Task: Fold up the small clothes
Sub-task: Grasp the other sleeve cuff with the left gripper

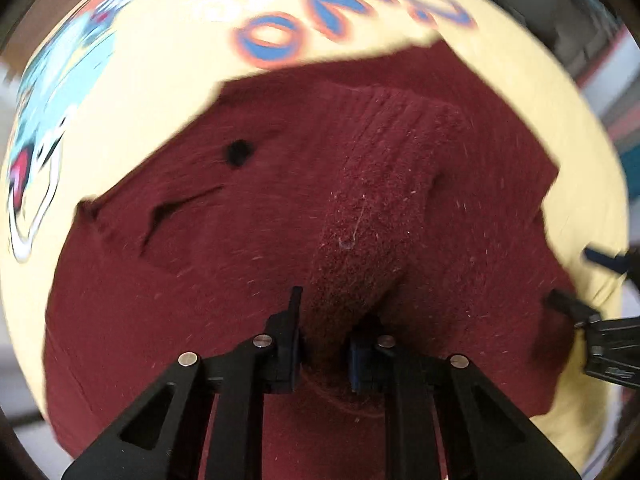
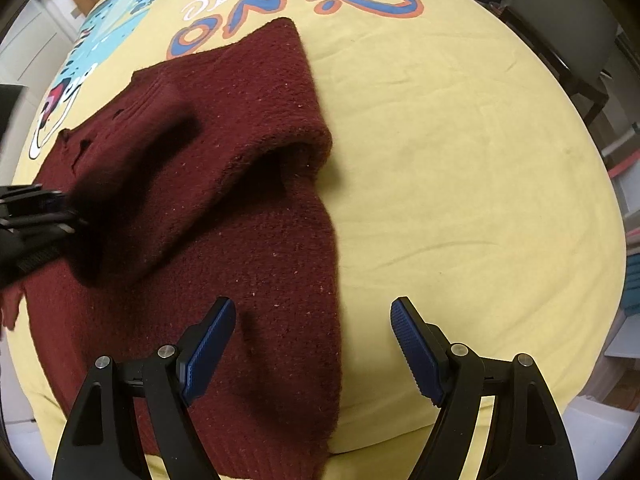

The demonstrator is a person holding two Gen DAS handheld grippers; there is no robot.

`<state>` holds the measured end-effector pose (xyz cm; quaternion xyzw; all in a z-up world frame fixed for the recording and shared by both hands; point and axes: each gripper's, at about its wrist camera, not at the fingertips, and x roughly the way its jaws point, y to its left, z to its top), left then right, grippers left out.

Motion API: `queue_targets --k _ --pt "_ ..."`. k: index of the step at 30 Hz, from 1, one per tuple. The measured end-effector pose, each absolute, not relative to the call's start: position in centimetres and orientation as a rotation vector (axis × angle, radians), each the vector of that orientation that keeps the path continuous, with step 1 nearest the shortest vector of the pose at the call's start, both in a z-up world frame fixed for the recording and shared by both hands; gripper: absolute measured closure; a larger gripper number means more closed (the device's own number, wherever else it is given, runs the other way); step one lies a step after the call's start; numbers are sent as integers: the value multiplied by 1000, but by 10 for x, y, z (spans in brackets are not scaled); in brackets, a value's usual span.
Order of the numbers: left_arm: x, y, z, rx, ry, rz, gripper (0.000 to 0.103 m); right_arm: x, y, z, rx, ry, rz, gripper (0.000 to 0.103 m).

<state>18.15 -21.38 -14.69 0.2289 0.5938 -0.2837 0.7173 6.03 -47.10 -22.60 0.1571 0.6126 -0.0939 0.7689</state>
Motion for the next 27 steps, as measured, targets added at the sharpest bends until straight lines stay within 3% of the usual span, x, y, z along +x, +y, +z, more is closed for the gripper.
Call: queue_targets --k 7,13,17,21,26,27 --pt "180 -152 -129 338 1270 -576 87 65 -464 -225 364 1318 -182 22" --pt "172 -115 -158 207 1323 -518 85 69 -458 -225 362 1316 -162 22" --pt "169 -98 -184 141 1386 -486 75 70 -456 -226 357 1314 -158 22" --pt "176 -82 -201 112 1424 -465 71 72 -452 -227 357 1318 -161 22" --pt "189 -45 -208 114 1439 -386 28 74 -450 -227 338 1326 -164 22" --pt "192 -37 -210 103 1450 -383 24 76 -449 -228 336 1328 -163 22"
